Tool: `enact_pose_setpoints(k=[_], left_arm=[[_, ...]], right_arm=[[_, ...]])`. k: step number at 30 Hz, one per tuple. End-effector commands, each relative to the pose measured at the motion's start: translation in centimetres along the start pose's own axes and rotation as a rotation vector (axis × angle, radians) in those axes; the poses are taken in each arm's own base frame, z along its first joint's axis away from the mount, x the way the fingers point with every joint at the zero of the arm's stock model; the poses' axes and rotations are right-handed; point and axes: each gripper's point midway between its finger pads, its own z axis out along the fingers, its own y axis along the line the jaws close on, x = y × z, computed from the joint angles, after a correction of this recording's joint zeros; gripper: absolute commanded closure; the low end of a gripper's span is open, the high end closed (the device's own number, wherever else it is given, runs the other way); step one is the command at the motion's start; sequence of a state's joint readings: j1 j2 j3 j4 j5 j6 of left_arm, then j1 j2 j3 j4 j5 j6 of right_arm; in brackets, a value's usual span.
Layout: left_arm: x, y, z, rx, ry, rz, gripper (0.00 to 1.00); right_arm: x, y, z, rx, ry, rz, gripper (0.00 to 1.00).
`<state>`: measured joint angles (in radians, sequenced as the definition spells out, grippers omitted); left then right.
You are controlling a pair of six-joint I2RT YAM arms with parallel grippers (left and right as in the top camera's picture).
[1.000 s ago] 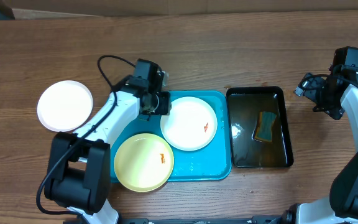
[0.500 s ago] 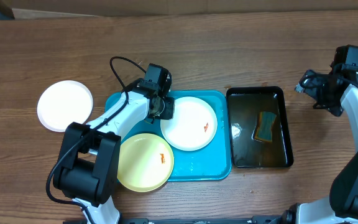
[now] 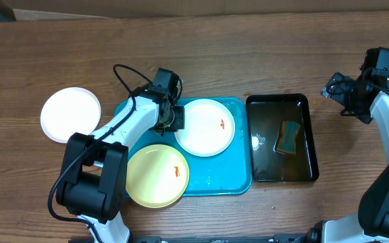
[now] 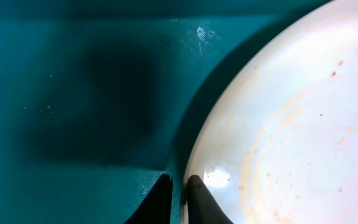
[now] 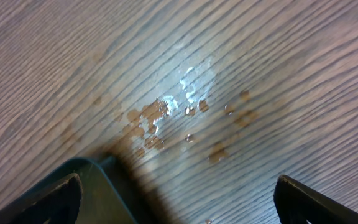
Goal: Clean dirty plates on tray and stack at the side
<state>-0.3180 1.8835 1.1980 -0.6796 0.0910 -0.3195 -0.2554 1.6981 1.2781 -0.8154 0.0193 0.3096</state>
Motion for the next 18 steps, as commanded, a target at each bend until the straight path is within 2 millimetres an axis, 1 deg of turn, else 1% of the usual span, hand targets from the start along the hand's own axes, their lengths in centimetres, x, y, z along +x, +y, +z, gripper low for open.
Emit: enact_pose_setpoints(k=[1,3,6,8,11,14,16,18], left_arm=[[-0.9,0.2,-0.1,-0.009,-0.016,-0.021,0.84],[-0.9,0.1,-0.1,-0.009,-0.019,-0.020,0.82],[-1.0,0.1,-0.1,-0.008,-0.021,-0.020,0.80],[-1.0,0.1,-0.1,-0.007,-0.024,-0.020,0.80],[-1.1,0.1,-0.1,-0.007,-0.024,-0.020,0.80],[-1.1,0.1,-0.1,-0.006,-0.025,-0.020,0.79],[-1.1,0.1,-0.1,-0.006,-0.027,-0.020,0.79],[-1.1,0.1,-0.1,-0.006,-0.027,-0.020,0.79]], right_arm=[[0.6,0.9,-0.4,-0.057,0.040,0.010,0.00],[1.1,1.4,-0.6,-0.086,0.065,-0.042,0.00],[1.9,1.7,-1.8,-0.094,0.110,-0.054,0.29],[2.6,2.2,-3.0,-0.093,0.133,-0.070,0.37],[4.2,3.4,-5.3,-0.096,0.170,-0.116,0.37],[6.4,4.7,-7.2,-0.096,0.204,-0.182,0.34],[8.0,5.1,-7.7,-0.074,0.242,-0.206,0.32],[9.7,5.3,-7.8,-0.057,0.289,-0.222,0.31]])
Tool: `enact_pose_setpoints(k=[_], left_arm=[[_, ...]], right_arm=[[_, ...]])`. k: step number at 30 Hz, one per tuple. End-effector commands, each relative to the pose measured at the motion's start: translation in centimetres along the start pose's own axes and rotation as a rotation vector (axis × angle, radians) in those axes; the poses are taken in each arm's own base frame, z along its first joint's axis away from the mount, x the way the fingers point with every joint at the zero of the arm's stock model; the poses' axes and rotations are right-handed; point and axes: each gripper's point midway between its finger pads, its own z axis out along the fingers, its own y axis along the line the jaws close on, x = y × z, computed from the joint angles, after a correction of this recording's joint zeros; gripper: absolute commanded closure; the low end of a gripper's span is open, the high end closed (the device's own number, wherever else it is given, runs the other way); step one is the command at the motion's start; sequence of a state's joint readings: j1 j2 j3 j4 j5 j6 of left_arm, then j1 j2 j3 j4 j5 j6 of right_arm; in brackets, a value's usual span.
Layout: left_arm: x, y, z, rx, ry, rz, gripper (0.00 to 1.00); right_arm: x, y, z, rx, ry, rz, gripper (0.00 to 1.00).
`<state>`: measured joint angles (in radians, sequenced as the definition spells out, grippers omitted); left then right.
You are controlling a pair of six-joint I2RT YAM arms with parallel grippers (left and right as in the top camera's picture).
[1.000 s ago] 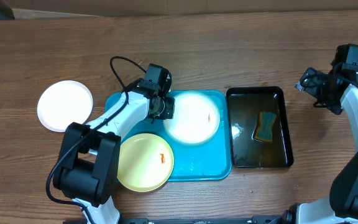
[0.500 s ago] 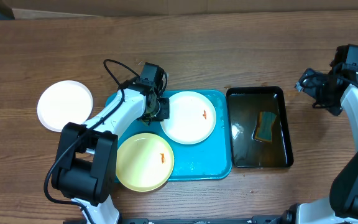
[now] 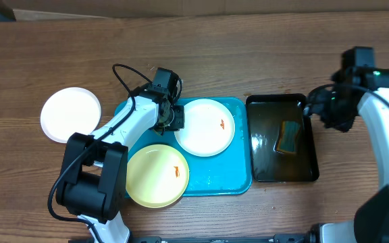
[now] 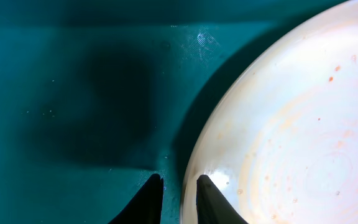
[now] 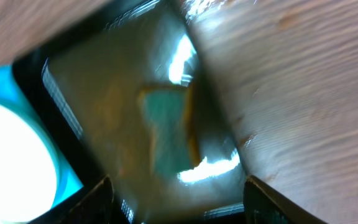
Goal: Clean dirty plates on tray and stack at the side
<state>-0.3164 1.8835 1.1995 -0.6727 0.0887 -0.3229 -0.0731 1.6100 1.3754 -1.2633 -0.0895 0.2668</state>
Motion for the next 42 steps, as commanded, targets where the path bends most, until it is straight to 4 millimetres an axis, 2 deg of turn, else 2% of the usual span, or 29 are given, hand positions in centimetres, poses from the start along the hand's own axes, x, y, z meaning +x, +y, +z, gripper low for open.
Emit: enact_pose_setpoints(k=[1,4,9,16,21,29,33,39,42], left_arm=[[-0.9,0.0,-0.1,-0.006,-0.019,-0.016,0.78],[-0.9,0.0,-0.1,-0.006,-0.019,-0.016,0.78],[-0.9,0.0,-0.1,-0.005,-0.021,-0.016,0.78],[-1.0,0.0,-0.1,-0.005,-0.022,-0.015,0.77],[-1.0,0.0,-0.1,-0.004,-0.025,-0.016,0.76],[-1.1,0.0,-0.1,-0.003,-0.026,-0.015,0.74],[-1.1,0.0,-0.1,-0.003,-0.026,-0.016,0.73],[-1.1,0.0,-0.1,-0.004,-0.026,-0.015,0.72],[-1.1,0.0,-0.1,-0.003,-0.026,-0.015,0.72]], right_arm=[[1.1,1.3,-0.8,0.002,-0.002,-0.025,0.30],[2.7,1.6,0.9,0.035,0.036,-0.036,0.30],[3.6,0.4,4.1,0.142,0.014,-0.017,0.30],[4.2,0.6,8.8,0.098,-0.030,-0.042,0.31],[5.1,0.6,11.3,0.050,-0.038,-0.044,0.37],[6.1,0.1,12.4,0.053,-0.027,-0.044,0.39],[6.5,0.7,12.5,0.036,-0.016,-0.058,0.48],[7.4,1.5,12.6,0.020,0.010,-0.088,0.51],[7.9,1.3,12.5,0.031,0.030,-0.088,0.57]])
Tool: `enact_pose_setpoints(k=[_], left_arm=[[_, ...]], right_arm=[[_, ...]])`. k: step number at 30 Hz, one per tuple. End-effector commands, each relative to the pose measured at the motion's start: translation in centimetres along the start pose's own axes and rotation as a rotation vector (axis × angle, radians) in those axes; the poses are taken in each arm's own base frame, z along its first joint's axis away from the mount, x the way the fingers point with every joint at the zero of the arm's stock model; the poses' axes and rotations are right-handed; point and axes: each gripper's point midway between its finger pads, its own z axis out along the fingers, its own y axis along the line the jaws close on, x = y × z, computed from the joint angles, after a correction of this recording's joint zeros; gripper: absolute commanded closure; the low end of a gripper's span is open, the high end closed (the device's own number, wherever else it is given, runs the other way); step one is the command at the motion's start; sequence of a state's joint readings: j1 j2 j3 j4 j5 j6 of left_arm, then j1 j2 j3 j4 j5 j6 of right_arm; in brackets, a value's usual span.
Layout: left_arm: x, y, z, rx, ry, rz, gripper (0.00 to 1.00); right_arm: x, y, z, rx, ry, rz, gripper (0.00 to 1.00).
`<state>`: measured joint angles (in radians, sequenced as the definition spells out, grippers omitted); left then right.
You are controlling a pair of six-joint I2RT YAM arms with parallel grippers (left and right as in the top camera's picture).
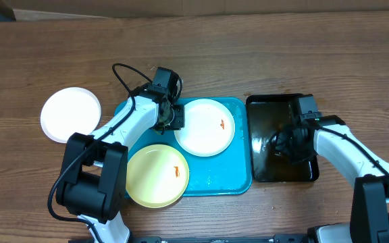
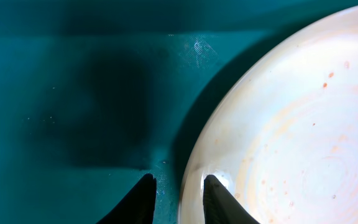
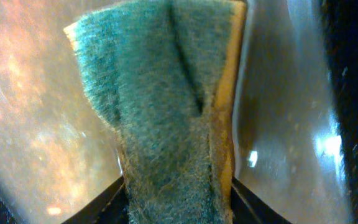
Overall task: Clean dirty plates on tray and stack at the side
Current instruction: 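Grasp the green-and-yellow sponge in the water with the right gripper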
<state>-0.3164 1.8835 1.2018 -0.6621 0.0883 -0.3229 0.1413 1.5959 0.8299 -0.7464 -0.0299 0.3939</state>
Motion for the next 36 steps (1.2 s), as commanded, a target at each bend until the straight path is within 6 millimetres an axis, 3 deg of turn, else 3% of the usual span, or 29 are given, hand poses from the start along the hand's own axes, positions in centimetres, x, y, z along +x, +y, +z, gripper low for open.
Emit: enact_pose_setpoints(k=[1,4,5,8,9,10,13,18,21,35,36], left_arm=[[-0.7,0.1,0.0,-0.007,-0.013,-0.016,0.72],[-0.7,0.1,0.0,-0.007,-0.013,-0.016,0.72],[-0.7,0.1,0.0,-0.007,-0.013,-0.016,0.72],[-0.7,0.1,0.0,-0.008,-0.014,-0.016,0.71],[-0.7,0.1,0.0,-0.008,-0.014,-0.016,0.71],[-0.7,0.1,0.0,-0.008,-0.013,-0.016,0.71],[-0.7,0.1,0.0,-0.008,-0.014,-0.016,0.70],[-0.7,0.1,0.0,-0.008,-0.013,-0.016,0.69],[-0.7,0.2,0.0,-0.012,-0.014,-0.016,0.68],[-0.8,0.2,0.0,-0.014,-0.018,-0.016,0.67],[-0.8,0.2,0.0,-0.014,-0.018,-0.016,0.67]], right_arm=[[0.8,0.2,-0.1,-0.008,0.023,-0.004,0.60],[1.3,0.0,-0.1,0.001,0.041,-0.003,0.79],[1.4,-0.1,-0.1,0.004,0.047,-0.003,0.96],[1.6,-0.2,-0.2,0.009,0.057,-0.003,0.96],[1.5,-0.2,-0.3,0.009,0.056,-0.003,0.95],[1.4,-0.1,-0.5,0.008,0.054,-0.005,0.79],[0.1,0.5,-1.3,-0.002,0.025,-0.008,0.55],[-2.7,0.5,-2.8,0.036,-0.074,-0.012,0.43],[-3.3,0.0,-2.7,0.069,-0.103,-0.013,0.43],[-1.1,0.2,-0.1,0.007,-0.062,-0.011,0.43],[-1.0,0.1,0.1,0.008,-0.059,-0.011,0.54]])
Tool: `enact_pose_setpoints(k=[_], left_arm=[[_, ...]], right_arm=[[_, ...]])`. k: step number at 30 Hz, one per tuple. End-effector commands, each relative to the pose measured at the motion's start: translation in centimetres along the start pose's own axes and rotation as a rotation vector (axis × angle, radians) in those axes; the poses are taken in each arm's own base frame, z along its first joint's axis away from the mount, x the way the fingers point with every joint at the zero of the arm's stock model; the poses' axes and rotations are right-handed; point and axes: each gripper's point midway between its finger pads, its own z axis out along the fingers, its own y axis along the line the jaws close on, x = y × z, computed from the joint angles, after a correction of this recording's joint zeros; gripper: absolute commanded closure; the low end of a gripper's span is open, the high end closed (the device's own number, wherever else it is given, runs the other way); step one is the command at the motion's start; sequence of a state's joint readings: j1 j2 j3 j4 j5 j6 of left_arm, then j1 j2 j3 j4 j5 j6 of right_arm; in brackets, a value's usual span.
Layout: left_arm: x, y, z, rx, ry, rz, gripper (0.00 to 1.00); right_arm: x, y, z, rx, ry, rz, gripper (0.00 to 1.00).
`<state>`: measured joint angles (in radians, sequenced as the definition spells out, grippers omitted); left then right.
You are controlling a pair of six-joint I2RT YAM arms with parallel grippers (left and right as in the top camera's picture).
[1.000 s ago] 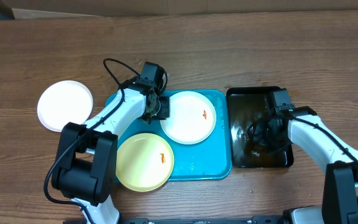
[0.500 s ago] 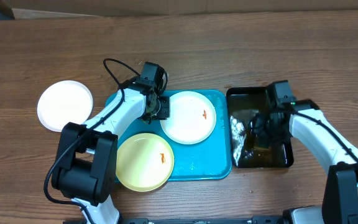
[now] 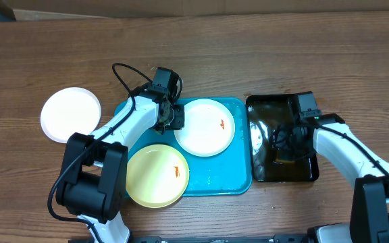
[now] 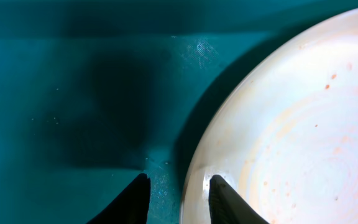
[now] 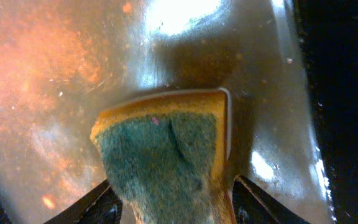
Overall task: Clean dirty plates on tray and stack at the side
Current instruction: 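Grasp the green-and-yellow sponge in the water with the right gripper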
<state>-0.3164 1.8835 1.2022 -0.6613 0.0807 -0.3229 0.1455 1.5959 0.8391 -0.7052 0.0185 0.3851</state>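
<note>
A white plate (image 3: 206,127) with orange specks lies on the teal tray (image 3: 221,183), and a yellow plate (image 3: 157,175) with an orange smear overlaps the tray's front left corner. My left gripper (image 3: 172,117) is open low at the white plate's left rim (image 4: 194,186), one finger on the tray and one over the plate. My right gripper (image 3: 286,143) is down in the black water basin (image 3: 279,98). Its fingers press both sides of the green and yellow sponge (image 5: 166,149), which is mostly hidden in the overhead view.
A clean white plate (image 3: 71,114) rests on the wooden table left of the tray. The basin stands right against the tray's right side and holds murky water. The left arm's black cable loops above the tray's back left corner.
My left fingers stand slightly wider apart at the plate rim. In the right wrist view the sponge's far edge now lies nearer my fingertips, and the water's glare has shifted.
My left fingers were nearly together at the white plate's rim and have spread a little at each moment. My right gripper was open over the bare table at the far right, then beside the basin, then around the sponge in the water, where it remains.
</note>
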Motion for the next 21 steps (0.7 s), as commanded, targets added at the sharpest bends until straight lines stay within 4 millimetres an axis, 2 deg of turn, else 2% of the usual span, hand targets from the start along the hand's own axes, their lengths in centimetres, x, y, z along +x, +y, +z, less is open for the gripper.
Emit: enact_pose_setpoints(k=[1,2,5,6,7,9,10,11,15,17,18,19,21], left_arm=[[-0.7,0.1,0.0,-0.007,-0.014,-0.016,0.67],[-0.7,0.1,0.0,-0.007,-0.014,-0.016,0.66],[-0.7,0.1,0.0,-0.008,-0.014,-0.016,0.67],[-0.7,0.1,0.0,-0.007,-0.014,-0.016,0.67],[-0.7,0.1,0.0,-0.007,-0.013,-0.016,0.66],[-0.7,0.1,0.0,-0.007,-0.014,-0.016,0.66],[-0.7,0.1,0.0,-0.007,-0.014,-0.016,0.66],[-0.7,0.1,0.0,-0.007,-0.014,-0.016,0.66],[-0.7,0.1,0.0,-0.007,-0.014,-0.016,0.66],[-0.7,0.1,0.0,-0.007,-0.014,-0.016,0.66],[-0.7,0.1,0.0,-0.007,-0.014,-0.016,0.66],[-0.7,0.1,0.0,-0.007,-0.014,-0.016,0.66],[-0.7,0.1,0.0,-0.007,-0.013,-0.016,0.66]], right_arm=[[0.7,0.1,0.3,-0.011,0.008,0.004,0.84],[0.8,0.0,0.4,-0.010,0.010,0.004,0.96],[0.6,0.1,0.3,-0.013,0.005,0.003,0.96],[0.4,0.2,0.1,-0.014,0.003,0.003,0.87],[0.1,0.3,-0.1,-0.014,-0.001,0.004,0.69],[-0.6,0.4,-0.4,-0.011,-0.022,0.004,0.41],[-1.1,0.3,-0.6,-0.001,-0.044,0.005,0.30],[-1.8,0.2,-0.7,0.012,-0.073,0.005,0.23],[-3.0,-0.4,-0.8,0.050,-0.133,0.010,0.23],[-3.1,-0.3,-0.8,0.048,-0.135,0.010,0.31],[-3.1,-0.4,-0.8,0.049,-0.134,0.010,0.40],[-3.0,-0.4,-0.7,0.050,-0.133,0.010,0.44],[-2.8,-0.4,-0.5,0.050,-0.131,0.009,0.46]])
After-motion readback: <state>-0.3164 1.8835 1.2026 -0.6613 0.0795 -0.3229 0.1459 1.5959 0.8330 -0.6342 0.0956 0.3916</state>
